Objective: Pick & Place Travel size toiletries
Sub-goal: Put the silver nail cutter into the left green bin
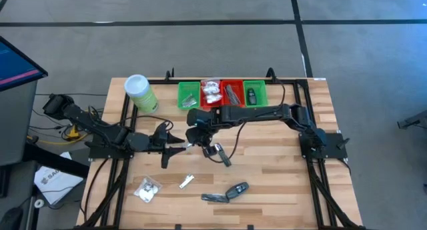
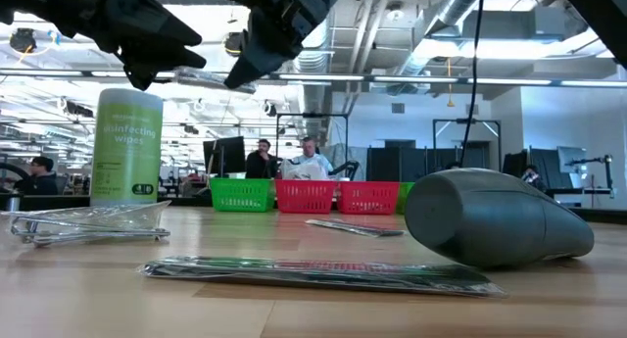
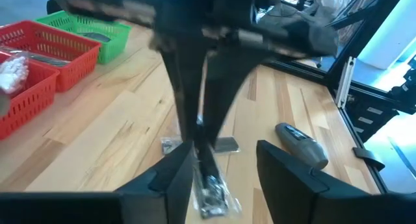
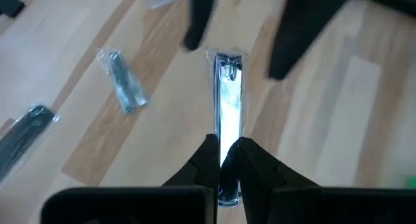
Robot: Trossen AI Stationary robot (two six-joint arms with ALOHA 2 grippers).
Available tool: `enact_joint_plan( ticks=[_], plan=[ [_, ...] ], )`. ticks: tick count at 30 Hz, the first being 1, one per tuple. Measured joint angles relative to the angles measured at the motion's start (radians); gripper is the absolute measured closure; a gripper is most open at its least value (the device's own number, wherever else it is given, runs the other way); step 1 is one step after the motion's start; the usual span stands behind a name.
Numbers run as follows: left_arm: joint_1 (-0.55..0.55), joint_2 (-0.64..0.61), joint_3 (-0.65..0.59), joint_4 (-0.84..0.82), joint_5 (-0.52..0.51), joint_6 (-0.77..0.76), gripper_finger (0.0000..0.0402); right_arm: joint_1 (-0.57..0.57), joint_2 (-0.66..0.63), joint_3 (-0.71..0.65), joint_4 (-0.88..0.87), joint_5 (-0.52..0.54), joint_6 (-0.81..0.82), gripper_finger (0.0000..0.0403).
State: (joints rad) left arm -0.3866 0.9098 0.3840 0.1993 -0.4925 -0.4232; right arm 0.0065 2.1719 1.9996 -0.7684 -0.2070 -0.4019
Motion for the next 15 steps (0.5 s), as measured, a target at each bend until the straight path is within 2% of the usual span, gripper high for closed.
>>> enact_joint_plan(
  ticks=[5,15],
  plan=[
    [0.0,0.0,0.0,0.004,-0.005,-0.002,0.0229,-0.004,0.0,0.048,-0.025,0.051,-0.002,0.0379],
    [0.001,0.0,0.001,-0.003,-0.007,0.048,0.0229,-0.001,0.0,0.075,-0.087,0.052,-0.017,0.0379]
  ],
)
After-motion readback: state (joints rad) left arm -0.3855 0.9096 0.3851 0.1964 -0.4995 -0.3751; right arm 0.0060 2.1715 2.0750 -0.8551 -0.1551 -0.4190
